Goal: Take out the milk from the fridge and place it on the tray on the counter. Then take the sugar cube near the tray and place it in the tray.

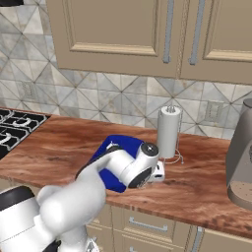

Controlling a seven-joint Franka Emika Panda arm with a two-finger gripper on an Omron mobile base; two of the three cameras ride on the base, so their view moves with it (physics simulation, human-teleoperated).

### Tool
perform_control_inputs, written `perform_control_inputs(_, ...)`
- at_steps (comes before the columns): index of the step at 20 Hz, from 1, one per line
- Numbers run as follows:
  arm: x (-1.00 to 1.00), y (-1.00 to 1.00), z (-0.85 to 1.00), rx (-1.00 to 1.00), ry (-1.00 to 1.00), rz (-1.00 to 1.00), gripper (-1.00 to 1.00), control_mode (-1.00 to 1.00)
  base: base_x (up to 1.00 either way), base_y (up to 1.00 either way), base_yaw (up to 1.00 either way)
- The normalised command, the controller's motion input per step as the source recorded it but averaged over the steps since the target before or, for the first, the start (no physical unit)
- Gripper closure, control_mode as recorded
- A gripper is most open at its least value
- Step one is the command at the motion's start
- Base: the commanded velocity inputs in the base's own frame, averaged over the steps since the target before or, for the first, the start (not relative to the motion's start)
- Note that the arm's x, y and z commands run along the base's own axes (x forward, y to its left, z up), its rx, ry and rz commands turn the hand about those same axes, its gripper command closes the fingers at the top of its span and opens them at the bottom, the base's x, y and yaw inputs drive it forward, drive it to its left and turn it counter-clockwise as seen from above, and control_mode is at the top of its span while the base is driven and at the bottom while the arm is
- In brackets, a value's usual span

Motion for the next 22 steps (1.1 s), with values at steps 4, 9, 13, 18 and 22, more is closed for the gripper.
perform_control_inputs(4,0.10,-0.02,-0.03,0.01,0.00,0.00,-1.00,-1.00,0.00,0.00,0.00)
perform_control_inputs(9,0.13,-0.08,-0.13,0.03,0.00,0.00,-1.00,-1.00,0.00,0.00,0.00)
perform_control_inputs(13,0.06,-0.13,-0.20,0.00,0.00,0.00,-1.00,-1.00,0.00,0.00,0.00)
perform_control_inputs(18,0.08,-0.12,-0.11,0.00,0.00,0.00,-1.00,-1.00,0.00,0.00,0.00)
perform_control_inputs(22,0.30,0.00,-0.11,0.00,0.00,0.00,-1.00,-1.00,0.00,0.00,0.00)
